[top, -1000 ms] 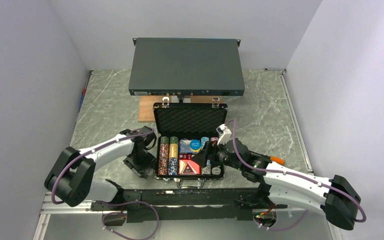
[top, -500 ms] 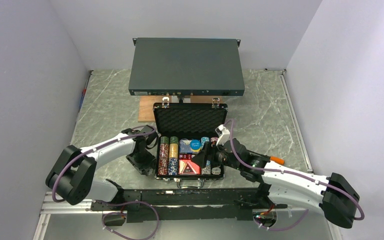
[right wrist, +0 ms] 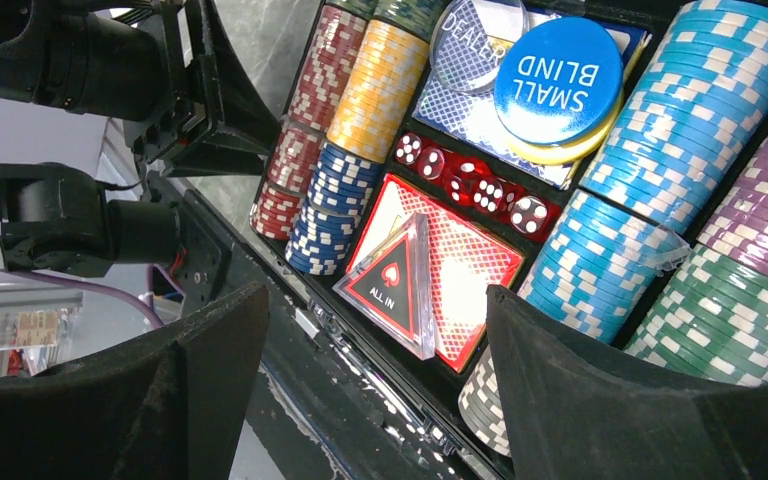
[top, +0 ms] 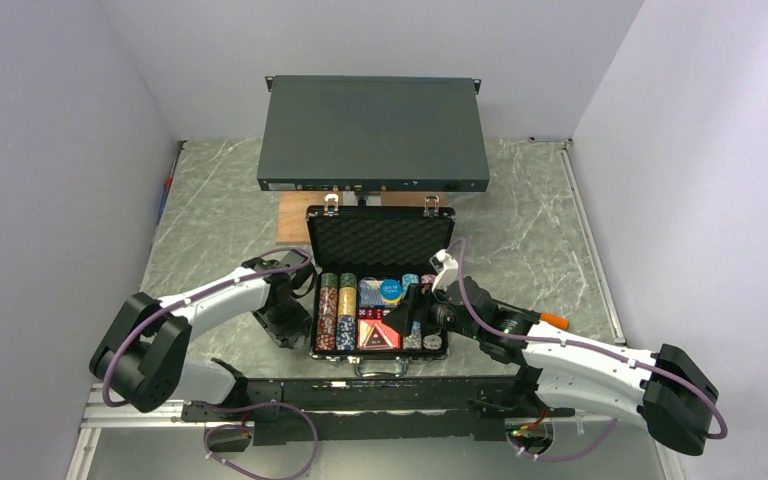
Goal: Pack up texas hold em set
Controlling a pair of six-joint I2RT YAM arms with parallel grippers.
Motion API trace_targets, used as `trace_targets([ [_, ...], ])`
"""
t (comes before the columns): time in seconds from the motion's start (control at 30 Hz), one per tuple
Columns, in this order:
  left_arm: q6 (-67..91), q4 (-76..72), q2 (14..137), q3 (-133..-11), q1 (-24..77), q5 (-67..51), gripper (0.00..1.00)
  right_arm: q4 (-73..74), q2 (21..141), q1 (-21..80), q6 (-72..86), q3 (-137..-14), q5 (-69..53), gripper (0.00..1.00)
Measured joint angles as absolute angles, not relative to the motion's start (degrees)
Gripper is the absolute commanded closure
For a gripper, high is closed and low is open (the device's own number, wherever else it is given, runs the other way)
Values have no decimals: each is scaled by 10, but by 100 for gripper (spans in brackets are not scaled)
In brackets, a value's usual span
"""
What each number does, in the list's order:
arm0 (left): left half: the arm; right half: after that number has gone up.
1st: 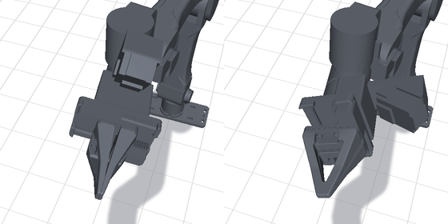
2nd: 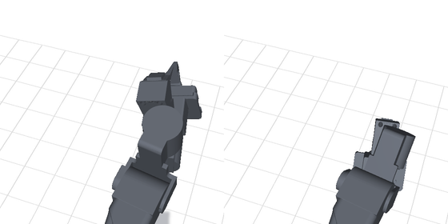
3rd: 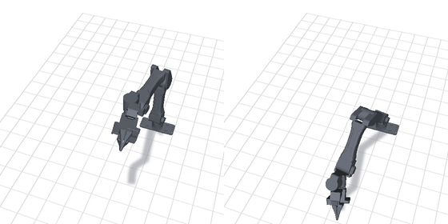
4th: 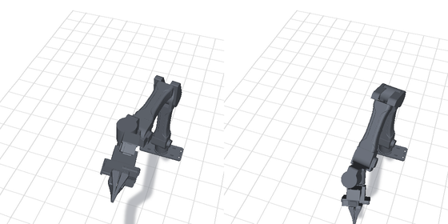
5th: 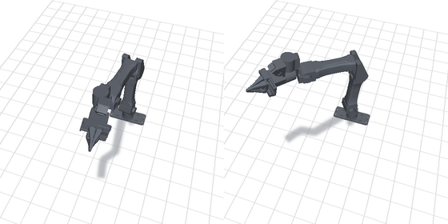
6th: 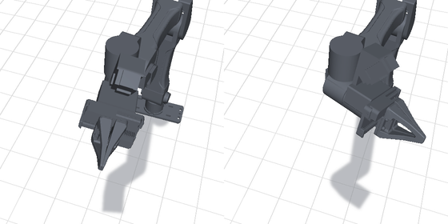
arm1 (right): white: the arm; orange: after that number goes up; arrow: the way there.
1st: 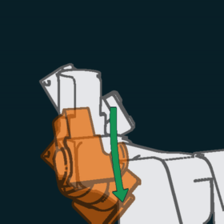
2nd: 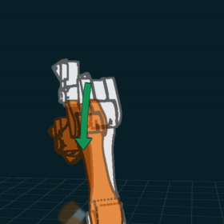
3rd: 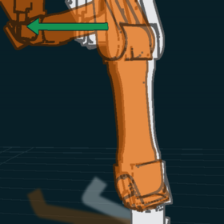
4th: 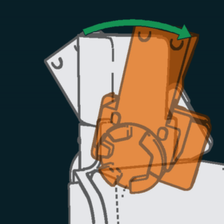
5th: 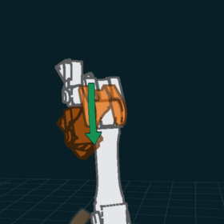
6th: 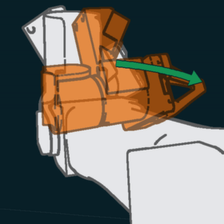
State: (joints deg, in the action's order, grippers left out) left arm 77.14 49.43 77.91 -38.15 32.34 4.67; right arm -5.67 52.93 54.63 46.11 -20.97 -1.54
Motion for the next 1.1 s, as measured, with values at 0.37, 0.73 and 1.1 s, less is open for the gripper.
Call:
trace_targets([
  [0.37, 766, 488, 773, -382, 324, 54, 68, -57, 540, 546, 461, -210, -16, 19],
  [0.73, 766, 536, 676, -393, 322, 130, 68, -63, 563, 546, 461, -214, -22, 18],
  [1.1, 766, 493, 583, -439, 322, 35, 65, -90, 599, 551, 454, -233, -45, 18],
])
